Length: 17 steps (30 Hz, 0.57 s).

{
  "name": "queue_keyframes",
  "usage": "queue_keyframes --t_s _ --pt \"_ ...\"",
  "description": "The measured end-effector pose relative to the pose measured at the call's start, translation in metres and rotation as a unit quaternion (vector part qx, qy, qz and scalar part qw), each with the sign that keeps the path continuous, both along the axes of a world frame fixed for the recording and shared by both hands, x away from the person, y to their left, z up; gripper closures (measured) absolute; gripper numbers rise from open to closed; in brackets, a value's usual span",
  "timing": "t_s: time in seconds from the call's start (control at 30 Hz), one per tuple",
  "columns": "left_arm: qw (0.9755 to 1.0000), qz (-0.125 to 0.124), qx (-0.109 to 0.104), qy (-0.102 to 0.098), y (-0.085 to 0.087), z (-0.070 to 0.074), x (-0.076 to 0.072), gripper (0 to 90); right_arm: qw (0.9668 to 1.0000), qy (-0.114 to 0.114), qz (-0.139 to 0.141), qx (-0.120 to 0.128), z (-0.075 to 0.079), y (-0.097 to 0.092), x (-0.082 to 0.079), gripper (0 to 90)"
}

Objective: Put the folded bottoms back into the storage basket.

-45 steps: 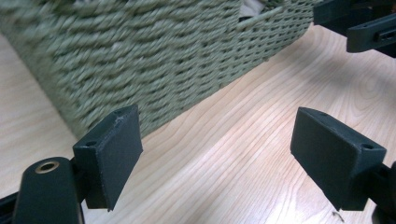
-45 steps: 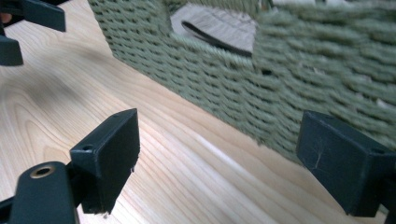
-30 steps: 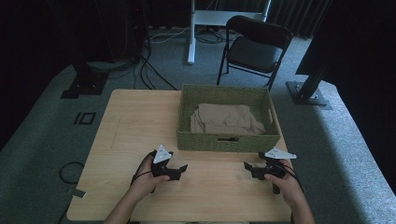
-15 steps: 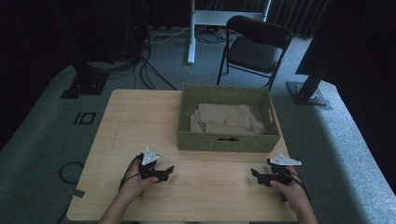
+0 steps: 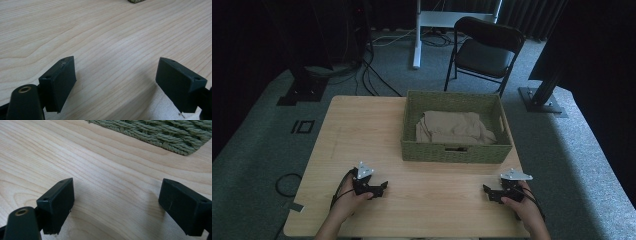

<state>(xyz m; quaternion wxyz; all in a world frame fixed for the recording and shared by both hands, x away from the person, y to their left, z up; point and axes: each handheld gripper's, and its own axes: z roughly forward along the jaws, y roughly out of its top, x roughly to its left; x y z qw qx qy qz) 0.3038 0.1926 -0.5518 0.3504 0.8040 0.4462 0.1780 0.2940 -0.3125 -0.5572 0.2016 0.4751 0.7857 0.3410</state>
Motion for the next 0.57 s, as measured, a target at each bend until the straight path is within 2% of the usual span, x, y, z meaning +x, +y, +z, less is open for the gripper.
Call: queue_keyframes --t_s 0.13,0.57 --pt "0.9997 -0.003 0.022 -0.006 -0.0033 -0.0004 -0.0014 17.4 1.0 -0.001 -0.003 0.0 -0.0001 0.0006 0.0003 12.5" --pt "0.9996 0.019 0.021 -0.004 -0.0059 -0.0006 -0.0011 15.7 1.0 -0.001 -0.003 0.0 -0.0002 0.0007 0.0005 12.4"
